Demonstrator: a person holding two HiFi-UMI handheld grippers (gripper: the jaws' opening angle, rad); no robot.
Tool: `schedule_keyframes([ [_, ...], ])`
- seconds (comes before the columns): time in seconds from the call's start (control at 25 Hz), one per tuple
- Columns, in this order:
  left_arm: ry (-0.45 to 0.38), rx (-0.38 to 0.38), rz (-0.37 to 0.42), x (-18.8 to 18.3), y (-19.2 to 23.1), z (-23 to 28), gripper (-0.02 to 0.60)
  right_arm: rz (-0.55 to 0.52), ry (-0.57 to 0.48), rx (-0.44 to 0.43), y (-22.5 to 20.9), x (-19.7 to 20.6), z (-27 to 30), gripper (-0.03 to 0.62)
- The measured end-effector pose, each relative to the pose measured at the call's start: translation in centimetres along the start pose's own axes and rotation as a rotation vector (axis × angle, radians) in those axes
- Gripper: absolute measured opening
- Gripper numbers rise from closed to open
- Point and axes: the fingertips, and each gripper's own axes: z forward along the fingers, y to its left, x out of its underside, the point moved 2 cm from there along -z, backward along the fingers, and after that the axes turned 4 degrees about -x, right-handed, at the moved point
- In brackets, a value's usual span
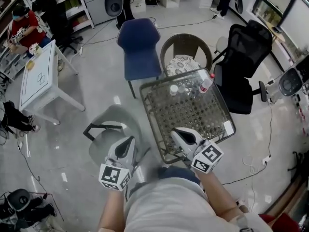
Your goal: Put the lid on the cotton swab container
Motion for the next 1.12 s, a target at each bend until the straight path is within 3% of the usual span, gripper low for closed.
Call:
schedule_keyframes([
  [0.24, 0.041, 0.025, 0.026, 0.1, -2.3, 6.5, 0.009, 0.023, -0.018, 0.040, -6.1, -0.8, -2.1, 0.005],
  [0.52, 0.097, 0.057, 0.056, 0.2, -4.7, 10.5, 0.009, 0.070, -0.031, 0.089, -9.7, -0.5, -4.1, 0.005],
  [0.8, 0.138, 0.093, 0.072, 1.1, -4.9, 14.3, 0.011, 0.101, -0.026, 0.165, -13.3, 0.8, -5.4, 0.005],
  [1.12, 0.178, 0.193, 0.068, 3.0, -3.0, 20.1, 0.011, 0.140, 0.014, 0.291, -18.0, 2.4, -4.3, 0.005],
])
